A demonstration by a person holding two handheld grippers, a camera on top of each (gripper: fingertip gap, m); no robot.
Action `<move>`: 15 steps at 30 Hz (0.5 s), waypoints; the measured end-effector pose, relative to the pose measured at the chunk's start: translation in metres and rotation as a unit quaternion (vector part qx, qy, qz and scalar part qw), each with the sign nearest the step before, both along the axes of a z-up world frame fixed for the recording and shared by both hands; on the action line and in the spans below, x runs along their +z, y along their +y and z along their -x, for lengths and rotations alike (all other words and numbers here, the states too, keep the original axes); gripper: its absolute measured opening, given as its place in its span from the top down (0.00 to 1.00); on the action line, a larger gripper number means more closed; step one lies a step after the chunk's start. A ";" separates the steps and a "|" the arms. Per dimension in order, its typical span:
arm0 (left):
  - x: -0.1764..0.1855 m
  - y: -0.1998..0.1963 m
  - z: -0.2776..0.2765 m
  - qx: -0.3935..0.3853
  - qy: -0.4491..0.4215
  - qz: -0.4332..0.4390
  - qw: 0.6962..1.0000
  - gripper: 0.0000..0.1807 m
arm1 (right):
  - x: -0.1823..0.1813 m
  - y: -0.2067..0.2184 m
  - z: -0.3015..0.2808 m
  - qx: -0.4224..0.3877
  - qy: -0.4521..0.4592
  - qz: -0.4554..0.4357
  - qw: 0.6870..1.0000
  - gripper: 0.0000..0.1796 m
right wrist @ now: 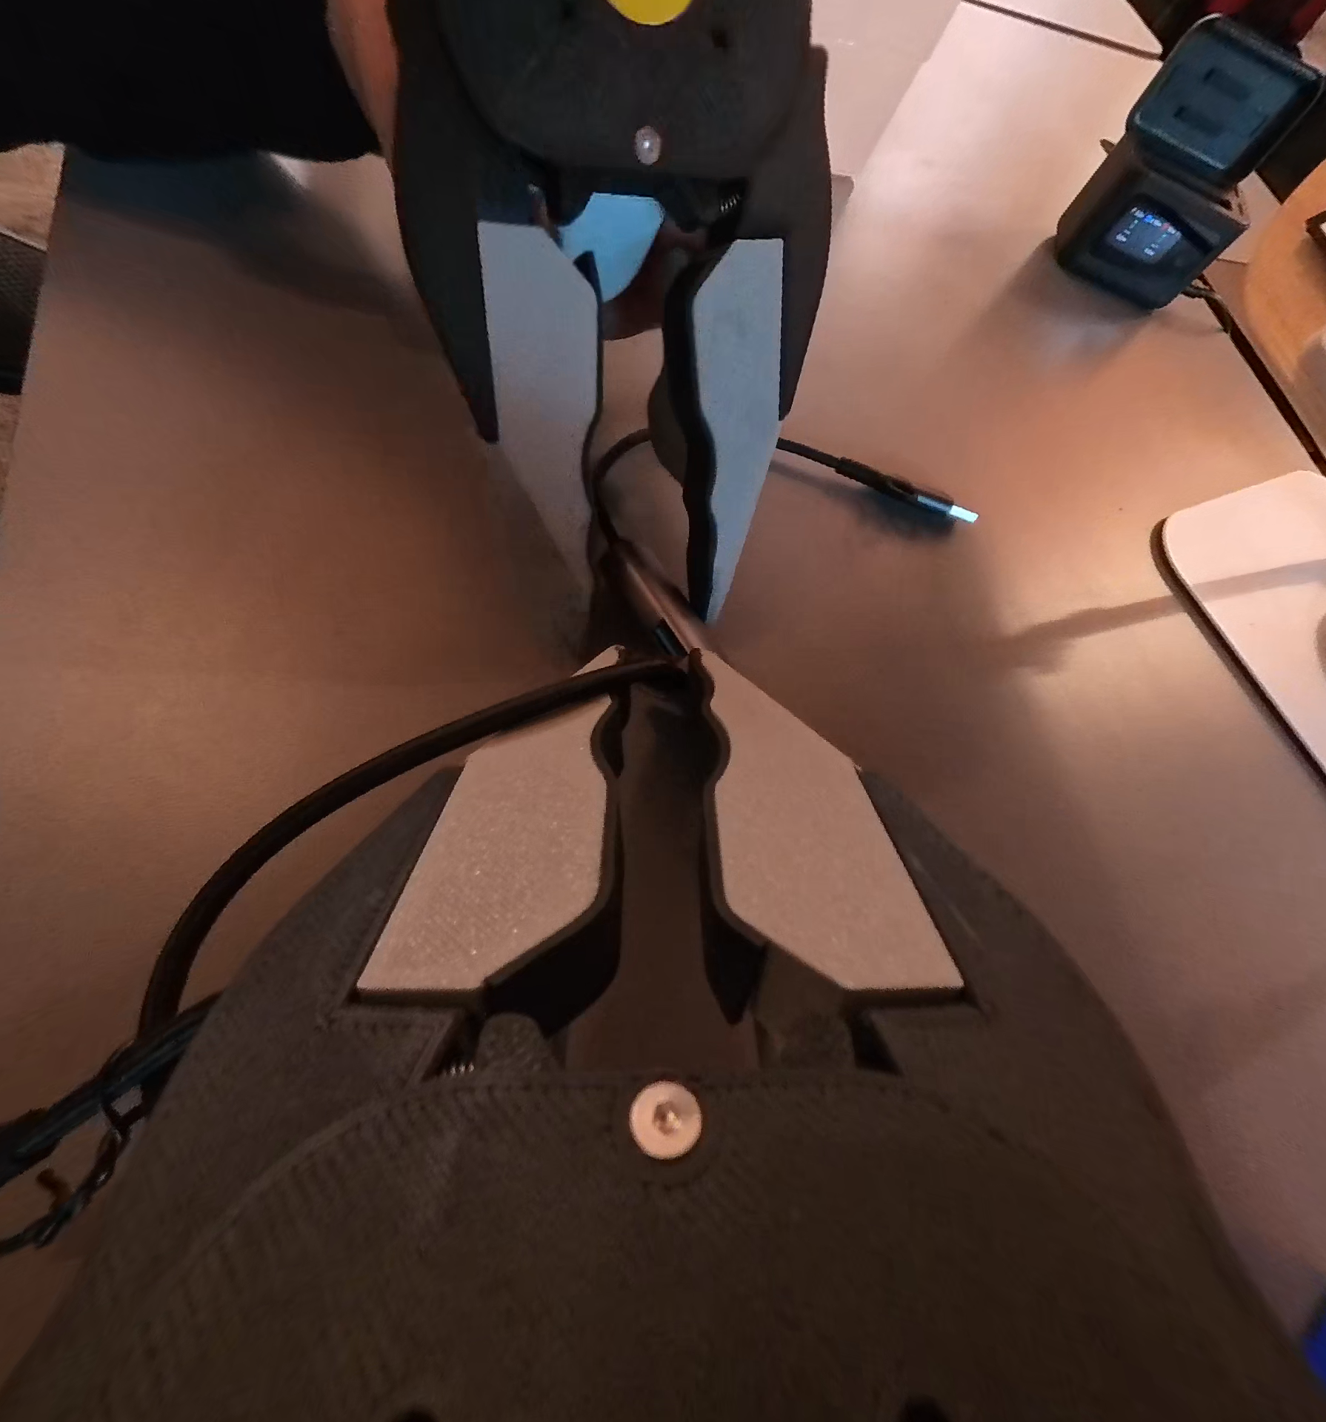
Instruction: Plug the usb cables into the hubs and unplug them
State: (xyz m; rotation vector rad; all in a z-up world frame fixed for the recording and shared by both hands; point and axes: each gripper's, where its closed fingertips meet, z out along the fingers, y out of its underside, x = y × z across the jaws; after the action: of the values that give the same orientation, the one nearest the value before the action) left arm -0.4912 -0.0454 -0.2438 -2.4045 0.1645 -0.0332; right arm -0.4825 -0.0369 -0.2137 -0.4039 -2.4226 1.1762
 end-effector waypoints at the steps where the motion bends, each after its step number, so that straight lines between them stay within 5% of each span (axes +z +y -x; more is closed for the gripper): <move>1: 0.000 0.003 0.002 0.006 0.010 -0.005 1.000 0.83 | 0.000 0.000 0.001 -0.002 -0.002 0.003 1.000 0.93; 15: 0.046 0.011 0.032 0.060 0.168 -0.104 0.979 0.91 | 0.034 0.028 0.016 -0.068 0.021 0.079 0.994 0.93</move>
State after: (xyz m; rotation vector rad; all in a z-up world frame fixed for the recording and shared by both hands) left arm -0.5229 -0.0348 -0.1973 -2.1905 0.1687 0.4270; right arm -0.4980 -0.0085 -0.1792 -0.5777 -2.2352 1.3068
